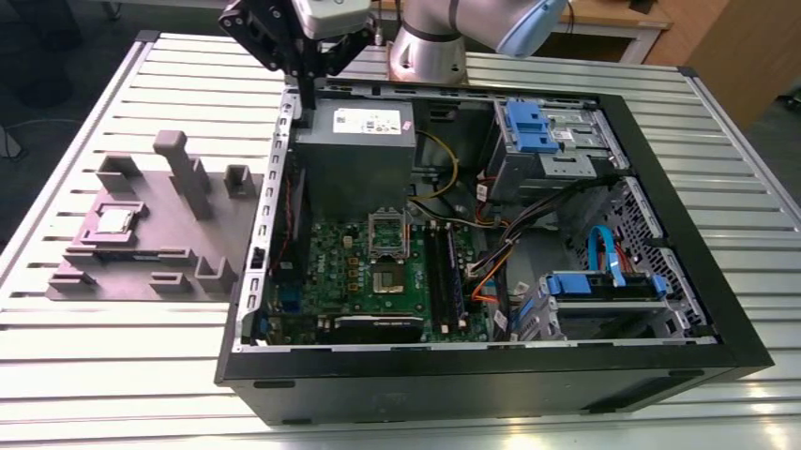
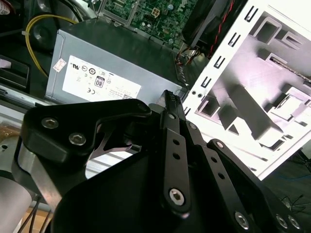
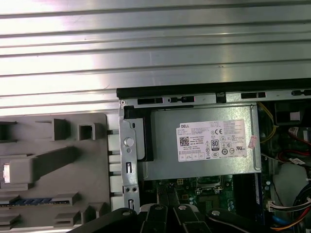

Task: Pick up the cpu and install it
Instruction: 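Reach for the cpu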

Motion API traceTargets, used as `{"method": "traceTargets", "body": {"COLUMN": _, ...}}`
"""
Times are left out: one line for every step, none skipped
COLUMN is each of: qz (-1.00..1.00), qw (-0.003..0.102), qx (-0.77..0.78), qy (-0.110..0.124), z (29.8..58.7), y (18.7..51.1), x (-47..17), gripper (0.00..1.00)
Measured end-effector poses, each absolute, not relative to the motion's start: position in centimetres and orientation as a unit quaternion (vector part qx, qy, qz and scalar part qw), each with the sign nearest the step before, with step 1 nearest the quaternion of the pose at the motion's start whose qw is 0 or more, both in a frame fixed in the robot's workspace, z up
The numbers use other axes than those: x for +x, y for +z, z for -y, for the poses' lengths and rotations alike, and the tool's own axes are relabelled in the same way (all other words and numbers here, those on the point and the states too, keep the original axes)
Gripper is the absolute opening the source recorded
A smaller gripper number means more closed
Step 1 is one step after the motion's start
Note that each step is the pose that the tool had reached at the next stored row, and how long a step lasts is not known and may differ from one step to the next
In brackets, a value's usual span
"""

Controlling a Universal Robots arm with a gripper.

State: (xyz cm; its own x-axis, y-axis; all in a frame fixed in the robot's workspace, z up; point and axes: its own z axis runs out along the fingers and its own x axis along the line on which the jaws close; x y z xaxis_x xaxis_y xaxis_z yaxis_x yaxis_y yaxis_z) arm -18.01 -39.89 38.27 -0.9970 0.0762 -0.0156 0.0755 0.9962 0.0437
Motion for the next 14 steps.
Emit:
{"method": "traceTargets", "body": {"qz": -0.999, "qw": 0.009, "qx": 0.038, "qy": 0.022, "z": 39.89, "y": 38.26, "x": -18.03, "gripper": 0.1}}
{"method": "traceTargets", "body": {"qz": -0.999, "qw": 0.009, "qx": 0.038, "qy": 0.022, "z": 39.89, "y": 38.25, "x": -18.06, "gripper": 0.1}}
{"method": "traceTargets", "body": {"qz": -0.999, "qw": 0.009, "qx": 0.038, "qy": 0.022, "z": 39.89, "y": 38.25, "x": -18.08, "gripper": 0.1}}
{"method": "traceTargets", "body": {"qz": -0.999, "qw": 0.008, "qx": 0.038, "qy": 0.022, "z": 39.89, "y": 38.24, "x": -18.11, "gripper": 0.1}}
{"method": "traceTargets", "body": {"qz": -0.999, "qw": 0.008, "qx": 0.038, "qy": 0.022, "z": 39.89, "y": 38.24, "x": -18.14, "gripper": 0.1}}
{"method": "traceTargets", "body": {"qz": -0.999, "qw": 0.008, "qx": 0.038, "qy": 0.022, "z": 39.89, "y": 38.23, "x": -18.17, "gripper": 0.1}}
{"method": "traceTargets", "body": {"qz": -0.999, "qw": 0.008, "qx": 0.038, "qy": 0.022, "z": 39.89, "y": 38.22, "x": -18.19, "gripper": 0.1}}
{"method": "traceTargets", "body": {"qz": -0.999, "qw": 0.008, "qx": 0.038, "qy": 0.022, "z": 39.89, "y": 38.21, "x": -18.23, "gripper": 0.1}}
{"method": "traceTargets", "body": {"qz": -0.999, "qw": 0.008, "qx": 0.038, "qy": 0.022, "z": 39.89, "y": 38.21, "x": -18.25, "gripper": 0.1}}
{"method": "traceTargets", "body": {"qz": -0.999, "qw": 0.008, "qx": 0.038, "qy": 0.022, "z": 39.89, "y": 38.2, "x": -18.28, "gripper": 0.1}}
{"method": "traceTargets", "body": {"qz": -0.999, "qw": 0.008, "qx": 0.038, "qy": 0.022, "z": 39.89, "y": 38.19, "x": -18.31, "gripper": 0.1}}
{"method": "traceTargets", "body": {"qz": -0.999, "qw": 0.008, "qx": 0.038, "qy": 0.022, "z": 39.89, "y": 38.19, "x": -18.34, "gripper": 0.1}}
{"method": "traceTargets", "body": {"qz": -0.999, "qw": 0.008, "qx": 0.038, "qy": 0.022, "z": 39.89, "y": 38.18, "x": -18.37, "gripper": 0.1}}
{"method": "traceTargets", "body": {"qz": -0.999, "qw": 0.008, "qx": 0.038, "qy": 0.022, "z": 39.89, "y": 38.17, "x": -18.41, "gripper": 0.1}}
